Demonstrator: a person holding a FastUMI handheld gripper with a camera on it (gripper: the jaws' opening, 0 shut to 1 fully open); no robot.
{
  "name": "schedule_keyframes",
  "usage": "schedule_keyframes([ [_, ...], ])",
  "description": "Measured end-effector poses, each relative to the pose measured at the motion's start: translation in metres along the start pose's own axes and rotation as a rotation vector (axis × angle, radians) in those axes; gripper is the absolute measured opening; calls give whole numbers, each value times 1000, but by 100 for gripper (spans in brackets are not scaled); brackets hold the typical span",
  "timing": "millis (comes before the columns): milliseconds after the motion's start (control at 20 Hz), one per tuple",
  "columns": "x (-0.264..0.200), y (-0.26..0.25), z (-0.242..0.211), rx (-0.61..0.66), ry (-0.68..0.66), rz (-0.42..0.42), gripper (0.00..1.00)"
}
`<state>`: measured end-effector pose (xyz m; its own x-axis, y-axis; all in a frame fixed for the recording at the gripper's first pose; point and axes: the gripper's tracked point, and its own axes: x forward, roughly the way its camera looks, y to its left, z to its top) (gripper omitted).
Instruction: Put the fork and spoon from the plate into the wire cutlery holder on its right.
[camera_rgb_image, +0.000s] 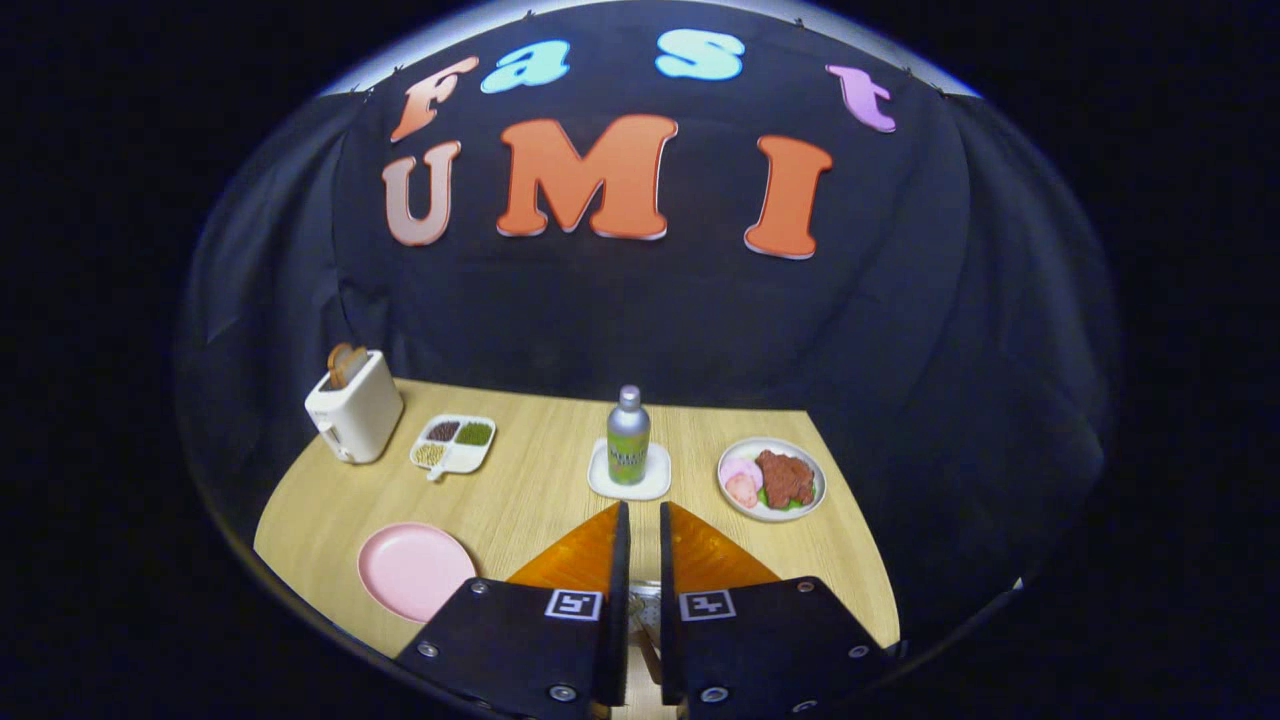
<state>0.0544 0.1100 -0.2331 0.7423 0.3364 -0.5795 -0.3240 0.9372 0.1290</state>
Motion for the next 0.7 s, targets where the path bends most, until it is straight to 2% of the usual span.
schedule_keyframes([
  [100,-13,0,33,24,-108,-3,17],
  [200,-27,-3,61,38,-202,-13,26],
  [250,-34,0,74,50,-249,-11,37],
  [350,-49,2,91,70,-316,-4,53],
  [450,-57,2,104,75,-366,-3,62],
  [700,-73,4,124,36,-472,-16,71],
])
